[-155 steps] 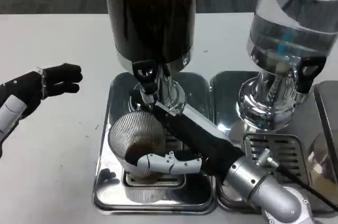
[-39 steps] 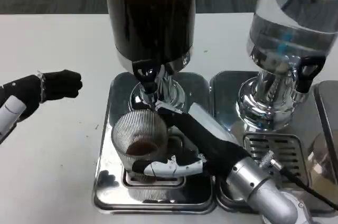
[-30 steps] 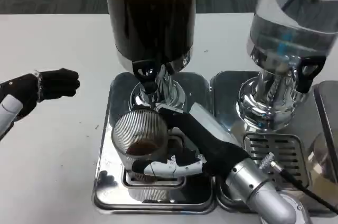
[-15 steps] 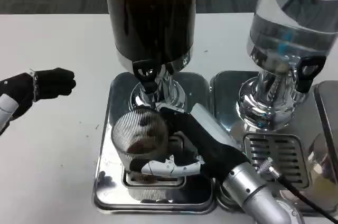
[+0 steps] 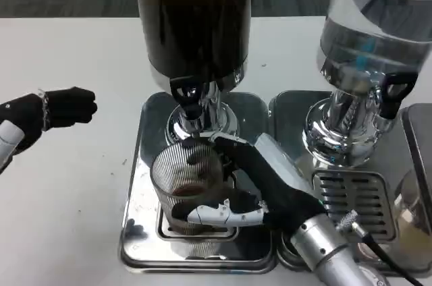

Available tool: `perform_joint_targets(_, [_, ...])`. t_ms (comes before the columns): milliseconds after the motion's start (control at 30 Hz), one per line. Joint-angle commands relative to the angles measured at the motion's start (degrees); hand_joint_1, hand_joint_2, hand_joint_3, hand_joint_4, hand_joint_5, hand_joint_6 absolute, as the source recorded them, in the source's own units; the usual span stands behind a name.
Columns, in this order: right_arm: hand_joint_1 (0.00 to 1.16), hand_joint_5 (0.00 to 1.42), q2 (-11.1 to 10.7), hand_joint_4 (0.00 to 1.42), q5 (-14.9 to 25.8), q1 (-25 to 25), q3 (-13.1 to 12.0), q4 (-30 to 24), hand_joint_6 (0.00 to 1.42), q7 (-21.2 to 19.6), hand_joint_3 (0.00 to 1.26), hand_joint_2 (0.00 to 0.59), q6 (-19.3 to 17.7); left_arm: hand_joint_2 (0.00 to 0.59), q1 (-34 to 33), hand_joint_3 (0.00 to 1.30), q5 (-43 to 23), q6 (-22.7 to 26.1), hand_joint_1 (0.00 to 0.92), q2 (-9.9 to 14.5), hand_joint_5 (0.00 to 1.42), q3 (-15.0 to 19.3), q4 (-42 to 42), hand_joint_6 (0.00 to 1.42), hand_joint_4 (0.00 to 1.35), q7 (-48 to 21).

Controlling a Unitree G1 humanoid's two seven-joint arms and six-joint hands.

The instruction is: Grasp the cup under the faucet to collect the drink, then remove the cup.

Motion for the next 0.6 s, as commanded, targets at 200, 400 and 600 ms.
perform_joint_targets(200, [0.7, 0.56, -0.4, 0.46, 1.0, 2.4, -2.0, -2.9, 0.59, -1.3, 0.38, 0.217, -1.2, 0.142, -0.6, 0.34, 0.0, 0.5, 0.0, 0.3, 0.3, -0.7, 0.2, 0.21, 0.31, -0.7])
perform_joint_targets(400, [0.7, 0.56, -0.4, 0.46, 0.7, 3.4, -2.9, -3.8, 0.59, -1.7, 0.39, 0.217, -0.7, 0.142, -1.5, 0.34, 0.1, 0.5, 0.0, 0.3, 0.3, -1.0, 1.0, 0.21, 0.31, -0.8])
perform_joint_targets(600, [0.7, 0.57, -0.7, 0.47, 0.8, 4.1, -3.8, -4.4, 0.59, -1.8, 0.4, 0.217, -1.0, 0.142, -2.2, 0.34, 0.0, 0.3, 0.0, 0.4, 0.3, -1.2, 1.7, 0.21, 0.31, -1.1])
